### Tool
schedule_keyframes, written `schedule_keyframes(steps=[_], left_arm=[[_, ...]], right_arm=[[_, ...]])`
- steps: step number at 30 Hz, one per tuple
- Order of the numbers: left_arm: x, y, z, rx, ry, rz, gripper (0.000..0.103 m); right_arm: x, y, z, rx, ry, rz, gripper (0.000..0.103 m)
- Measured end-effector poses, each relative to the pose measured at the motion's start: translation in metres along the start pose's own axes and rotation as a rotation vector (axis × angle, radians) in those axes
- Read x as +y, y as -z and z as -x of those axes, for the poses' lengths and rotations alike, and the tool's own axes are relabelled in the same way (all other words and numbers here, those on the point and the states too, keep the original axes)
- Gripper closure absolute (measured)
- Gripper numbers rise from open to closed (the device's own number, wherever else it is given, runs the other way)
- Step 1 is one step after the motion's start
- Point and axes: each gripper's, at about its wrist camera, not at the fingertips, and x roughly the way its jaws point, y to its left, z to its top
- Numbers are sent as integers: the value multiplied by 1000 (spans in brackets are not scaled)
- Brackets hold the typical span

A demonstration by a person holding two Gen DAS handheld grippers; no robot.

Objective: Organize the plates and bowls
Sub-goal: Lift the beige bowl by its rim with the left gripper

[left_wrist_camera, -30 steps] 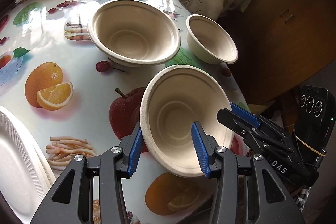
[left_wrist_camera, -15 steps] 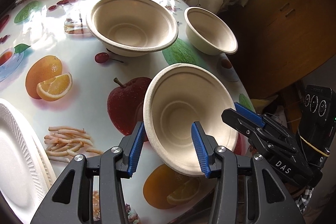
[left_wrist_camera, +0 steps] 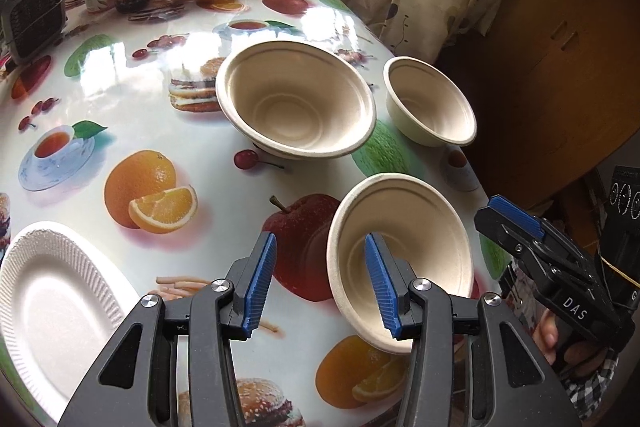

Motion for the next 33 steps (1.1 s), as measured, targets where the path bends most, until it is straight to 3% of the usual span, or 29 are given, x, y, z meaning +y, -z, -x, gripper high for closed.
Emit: schedule_keyframes(steps=[1,5,14,19,28,31,33], left_arm=[[2,-3,2,-12,-5,6,46],[17,-23,11,-64,-65,59,46],[29,-52,19,-127,-141,33,46],[29,-65,18,-180,-241,2,46],[30,-78,0,-147,-280,-17,46],[39,-80,-6,-119,-188,28,46],[44,-82,-11,-105,-191,51,46]], right_arm=[[1,-5,-1,-4,-2,8,51],[5,-24,-4,-15,-1,37,46],[12,-59,-27,5,14,69,46],[13,-74,-45,18,15,81,46],[13,-83,-80,93,-1,87,45],[12,-82,-81,99,-12,76,45],[11,-82,-78,102,-7,76,45]])
